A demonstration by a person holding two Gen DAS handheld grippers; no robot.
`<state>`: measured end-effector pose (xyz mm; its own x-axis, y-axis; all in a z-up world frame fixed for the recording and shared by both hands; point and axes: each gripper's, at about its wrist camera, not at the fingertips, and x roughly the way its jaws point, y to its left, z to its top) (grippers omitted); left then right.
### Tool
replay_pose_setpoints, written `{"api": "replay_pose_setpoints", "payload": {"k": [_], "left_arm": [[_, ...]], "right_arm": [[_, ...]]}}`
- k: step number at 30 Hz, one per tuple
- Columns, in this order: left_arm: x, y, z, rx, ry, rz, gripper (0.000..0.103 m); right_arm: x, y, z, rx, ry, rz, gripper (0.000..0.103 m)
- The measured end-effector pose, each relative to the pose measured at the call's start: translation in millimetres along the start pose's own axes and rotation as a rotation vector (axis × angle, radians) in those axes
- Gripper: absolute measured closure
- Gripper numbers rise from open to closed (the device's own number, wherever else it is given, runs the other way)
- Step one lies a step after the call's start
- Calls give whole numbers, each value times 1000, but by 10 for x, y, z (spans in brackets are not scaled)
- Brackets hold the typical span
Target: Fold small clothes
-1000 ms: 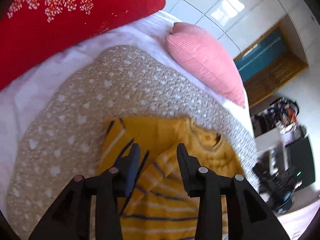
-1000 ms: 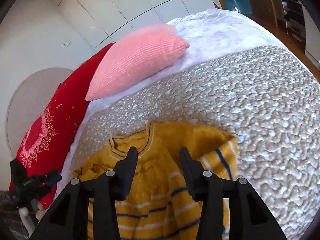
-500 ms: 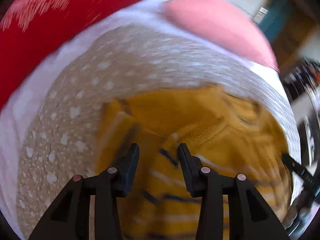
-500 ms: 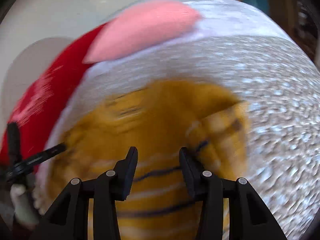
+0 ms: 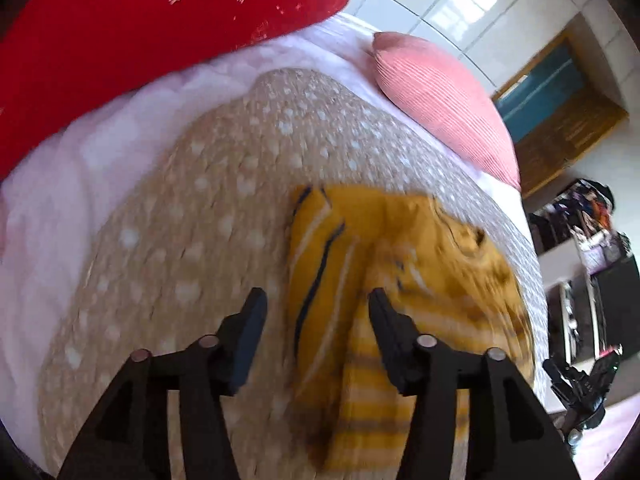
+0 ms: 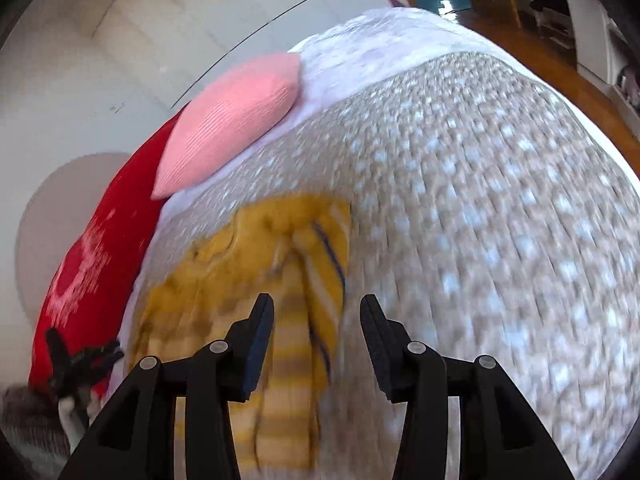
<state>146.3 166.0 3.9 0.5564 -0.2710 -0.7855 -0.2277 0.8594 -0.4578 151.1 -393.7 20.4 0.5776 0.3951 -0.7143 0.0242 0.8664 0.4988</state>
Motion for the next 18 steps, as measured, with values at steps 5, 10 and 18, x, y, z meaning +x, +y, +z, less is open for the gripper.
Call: {"api": "replay_pose_setpoints", "payload": {"k": [5, 10, 18], "left_arm": [[183, 36, -427, 6, 91, -70, 48], [241, -150, -628, 51, 67, -88, 37], [76, -513, -436, 260, 123, 126, 90]], "right_arm": [[0, -19, -546, -25, 60, 30, 52], [255, -39, -813, 32, 59, 79, 50], [138, 164, -643, -80, 66, -45, 95]]}}
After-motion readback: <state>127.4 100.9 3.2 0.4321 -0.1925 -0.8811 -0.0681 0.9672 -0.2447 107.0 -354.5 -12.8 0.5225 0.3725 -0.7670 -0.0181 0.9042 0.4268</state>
